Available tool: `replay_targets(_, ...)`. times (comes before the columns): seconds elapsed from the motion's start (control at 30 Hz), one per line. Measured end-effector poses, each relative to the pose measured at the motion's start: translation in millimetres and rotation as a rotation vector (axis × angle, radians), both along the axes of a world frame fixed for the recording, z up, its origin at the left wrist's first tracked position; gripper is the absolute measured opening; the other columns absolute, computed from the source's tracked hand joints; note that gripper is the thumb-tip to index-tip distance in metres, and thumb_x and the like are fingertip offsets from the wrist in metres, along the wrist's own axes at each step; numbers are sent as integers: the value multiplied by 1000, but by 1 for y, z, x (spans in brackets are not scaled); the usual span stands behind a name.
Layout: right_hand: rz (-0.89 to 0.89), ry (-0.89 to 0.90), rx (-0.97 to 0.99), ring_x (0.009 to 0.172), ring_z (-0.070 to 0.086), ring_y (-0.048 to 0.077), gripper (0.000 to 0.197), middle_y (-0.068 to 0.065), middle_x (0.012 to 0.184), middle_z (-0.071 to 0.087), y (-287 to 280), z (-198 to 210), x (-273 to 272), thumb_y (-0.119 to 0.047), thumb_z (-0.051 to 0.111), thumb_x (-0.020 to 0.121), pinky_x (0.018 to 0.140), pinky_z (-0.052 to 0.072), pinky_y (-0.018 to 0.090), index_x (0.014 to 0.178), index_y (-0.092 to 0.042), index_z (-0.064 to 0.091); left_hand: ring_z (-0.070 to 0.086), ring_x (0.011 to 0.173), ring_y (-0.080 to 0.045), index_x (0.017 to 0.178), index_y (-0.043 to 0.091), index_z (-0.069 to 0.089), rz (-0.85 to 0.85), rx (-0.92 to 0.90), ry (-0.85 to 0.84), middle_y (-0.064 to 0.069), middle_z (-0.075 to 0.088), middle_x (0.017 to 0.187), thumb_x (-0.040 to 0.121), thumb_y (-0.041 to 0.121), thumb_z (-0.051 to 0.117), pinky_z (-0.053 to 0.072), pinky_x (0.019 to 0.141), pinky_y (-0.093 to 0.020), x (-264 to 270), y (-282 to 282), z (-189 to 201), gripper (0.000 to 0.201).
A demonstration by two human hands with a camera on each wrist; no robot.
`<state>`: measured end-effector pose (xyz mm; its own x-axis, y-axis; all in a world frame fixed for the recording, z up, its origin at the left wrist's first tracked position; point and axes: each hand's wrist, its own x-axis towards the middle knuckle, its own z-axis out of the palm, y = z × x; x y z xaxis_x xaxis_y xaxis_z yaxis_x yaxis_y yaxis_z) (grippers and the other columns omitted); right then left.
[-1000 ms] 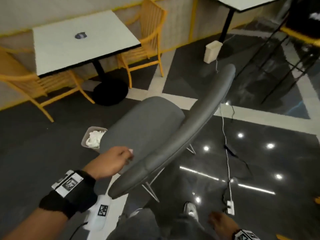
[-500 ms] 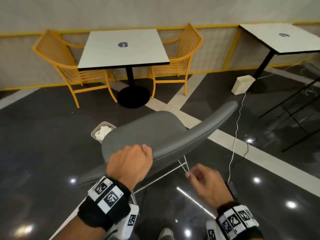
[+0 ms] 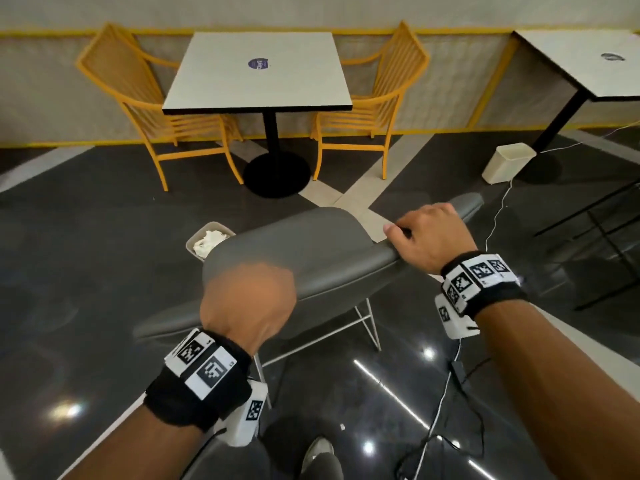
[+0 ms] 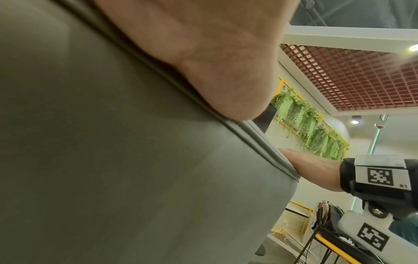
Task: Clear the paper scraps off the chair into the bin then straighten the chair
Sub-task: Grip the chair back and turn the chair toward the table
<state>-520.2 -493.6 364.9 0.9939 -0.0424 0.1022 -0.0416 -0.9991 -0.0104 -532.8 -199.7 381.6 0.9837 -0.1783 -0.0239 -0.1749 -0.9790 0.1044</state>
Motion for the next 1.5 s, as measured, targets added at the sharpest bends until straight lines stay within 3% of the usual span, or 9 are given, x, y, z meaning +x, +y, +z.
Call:
replay_targets(0.07, -41, -30, -21, 70, 57, 21, 60, -1, 67, 67, 4, -5, 1, -53, 26, 93, 89, 43, 38, 74, -21, 73, 46, 52, -29, 56, 13, 51, -5, 15, -14, 3, 34, 51, 95, 38, 30, 34, 59, -32, 0, 2, -2, 50)
replay_targets(0.27, -112, -92, -44, 66, 53, 22, 54, 1, 61, 65, 21, -12, -6, -40, 33, 95, 91, 44, 40, 57, -15, 64, 30, 40, -19, 51, 13, 46, -66, 5, -61, 2, 31, 47, 91, 35, 33, 32, 54, -31, 3, 15, -6, 48)
replay_targets(0.37, -144, -72, -87, 68, 54, 23, 56, 2, 62, 66, 33, -13, -7, -39, 30, 95, 89, 42, 39, 55, -15, 61, 41, 46, -26, 52, 14, 47, -101, 8, -64, 1, 34, 48, 89, 35, 33, 33, 54, -31, 12, 28, -6, 45)
replay_targets(0.53, -204, -110, -70, 63, 44, 21, 54, 4, 55, 60, 84, -12, -14, -38, 28, 94, 86, 40, 40, 45, -19, 38, 47, 53, -31, 56, 12, 53, -119, -8, -89, -3, 44, 55, 87, 36, 35, 35, 56, -32, 41, 76, -10, 43)
replay_targets(0.77, -250, -92, -101, 68, 55, 22, 56, 1, 62, 64, 177, -15, -18, -44, 32, 95, 81, 40, 40, 58, -17, 64, 44, 58, -30, 61, 14, 57, -132, -22, -147, 3, 44, 55, 81, 35, 39, 33, 58, -32, 99, 164, -16, 34)
replay_targets(0.93, -124, -118, -56, 61, 56, 21, 52, -4, 58, 59, 192, -9, -17, -45, 38, 95, 60, 38, 31, 55, -19, 58, 46, 54, -29, 59, 14, 54, -122, 11, -177, -4, 57, 55, 80, 35, 35, 32, 55, -30, 112, 198, -24, 36)
replay_targets(1.03, -143, -125, -38, 51, 53, 22, 51, -4, 51, 52, 191, -4, -17, -46, 41, 93, 52, 32, 27, 53, -17, 54, 50, 53, -29, 59, 15, 55, -145, 40, -154, -2, 55, 54, 83, 34, 35, 43, 64, -33, 107, 199, -23, 36)
replay_targets(1.3, -171, -27, -35, 52, 57, 18, 50, -3, 53, 57, 189, -3, -14, -51, 34, 89, 54, 47, 27, 60, -20, 62, 49, 52, -25, 55, 16, 47, -155, 37, -170, 0, 47, 51, 83, 31, 33, 44, 71, -38, 94, 199, -26, 35)
replay_targets(1.5, -145, -30, -44, 52, 56, 19, 49, -3, 52, 56, 182, -3, -7, -50, 36, 86, 53, 41, 27, 56, -19, 59, 49, 50, -27, 55, 15, 51, -65, 41, -161, -2, 51, 51, 76, 32, 35, 43, 66, -36, 95, 190, -23, 32)
